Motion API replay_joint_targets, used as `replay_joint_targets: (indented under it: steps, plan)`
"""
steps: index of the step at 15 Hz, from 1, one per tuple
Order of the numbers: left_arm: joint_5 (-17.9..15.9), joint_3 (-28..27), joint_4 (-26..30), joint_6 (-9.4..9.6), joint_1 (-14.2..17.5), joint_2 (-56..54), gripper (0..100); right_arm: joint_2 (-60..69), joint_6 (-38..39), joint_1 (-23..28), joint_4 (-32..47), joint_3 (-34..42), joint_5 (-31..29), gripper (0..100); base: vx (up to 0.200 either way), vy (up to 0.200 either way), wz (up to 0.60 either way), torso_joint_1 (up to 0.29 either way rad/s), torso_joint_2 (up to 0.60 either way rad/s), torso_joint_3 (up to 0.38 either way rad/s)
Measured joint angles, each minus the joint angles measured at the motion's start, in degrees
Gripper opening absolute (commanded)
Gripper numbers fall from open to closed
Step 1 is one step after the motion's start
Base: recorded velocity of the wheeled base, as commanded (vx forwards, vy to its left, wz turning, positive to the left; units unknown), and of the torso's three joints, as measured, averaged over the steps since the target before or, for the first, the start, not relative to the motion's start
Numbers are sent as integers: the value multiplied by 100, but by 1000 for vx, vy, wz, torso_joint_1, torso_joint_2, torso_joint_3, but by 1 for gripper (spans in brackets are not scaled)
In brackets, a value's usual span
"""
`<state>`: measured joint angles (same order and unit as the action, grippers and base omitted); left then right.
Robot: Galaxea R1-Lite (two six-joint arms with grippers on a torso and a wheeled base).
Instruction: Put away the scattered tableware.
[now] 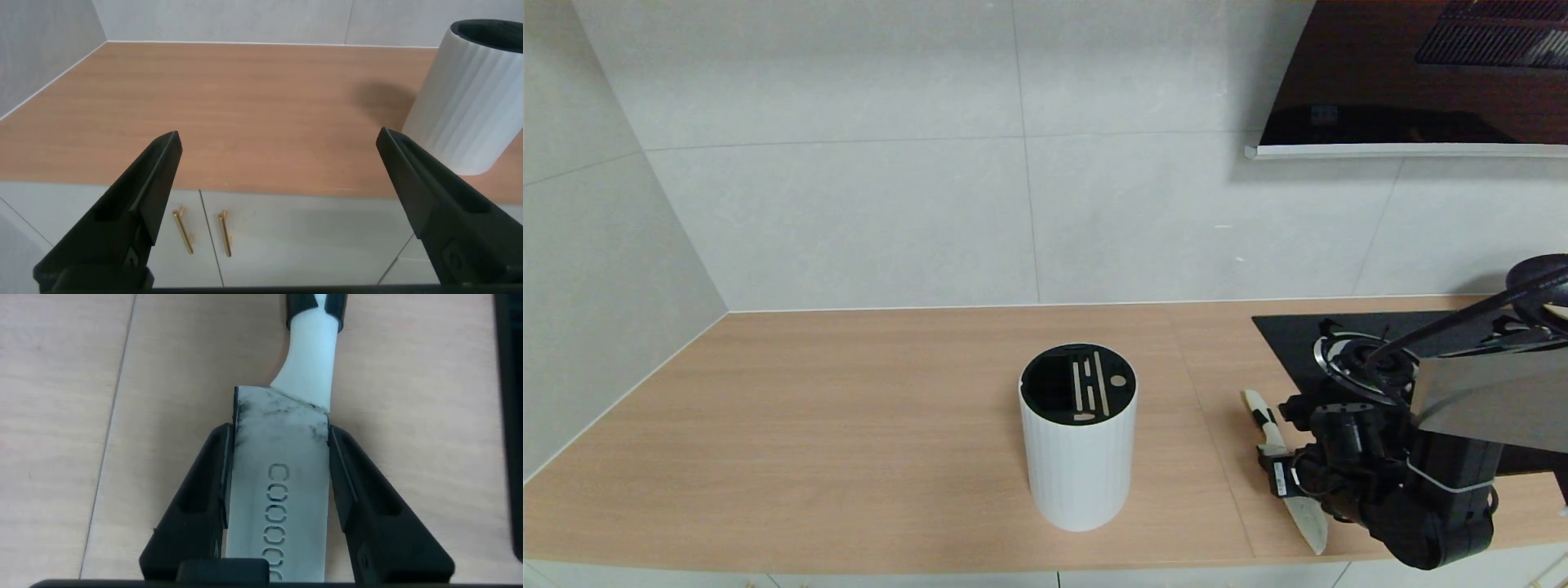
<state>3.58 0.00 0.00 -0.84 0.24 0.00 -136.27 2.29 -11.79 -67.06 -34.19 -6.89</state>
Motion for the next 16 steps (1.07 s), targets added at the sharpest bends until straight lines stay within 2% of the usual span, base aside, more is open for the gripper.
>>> replay_joint_targets:
  steps: [3, 5, 7, 9, 12, 13, 14, 15, 16]
  plan:
    - [-11, -21, -65, 5, -2, 0, 100, 567, 0, 2, -35, 222, 0, 0, 0, 0, 0, 0, 0, 0]
    - [-143, -344, -89, -82, -11, 13, 100, 1118, 0, -9, 30, 341, 0, 0, 0, 0, 0, 0, 0, 0]
    - [-755, -1133, 221, -161, -82, 223, 100, 1879, -2, -78, 449, 344, 2, 0, 0, 0, 0, 0, 0, 0]
    - [-1348, -1929, 377, -191, -140, 897, 100, 2733, 0, -218, 1646, -26, 5, 0, 0, 0, 0, 0, 0, 0]
    - [-2060, -3045, 462, -255, -236, 2544, 100, 3933, 72, -697, 3646, -1081, 16, 0, 0, 0, 0, 0, 0, 0]
    - [-2232, -3324, 356, -397, -366, 3181, 100, 4263, 178, -951, 3947, -1269, 16, 0, 0, 0, 0, 0, 0, 0]
    - [-2350, -3511, 156, -630, -597, 3696, 100, 4497, 230, -1164, 3980, -1335, 7, 0, 0, 0, 0, 0, 0, 0]
    - [-2465, -3674, -180, -1042, -991, 4247, 100, 4718, 263, -1376, 4018, -1335, -9, 0, 0, 0, 0, 0, 0, 0]
    - [-2537, -3801, -902, -1655, -1402, 4770, 100, 4909, 272, -1619, 4018, -1326, -20, 0, 0, 0, 0, 0, 0, 0]
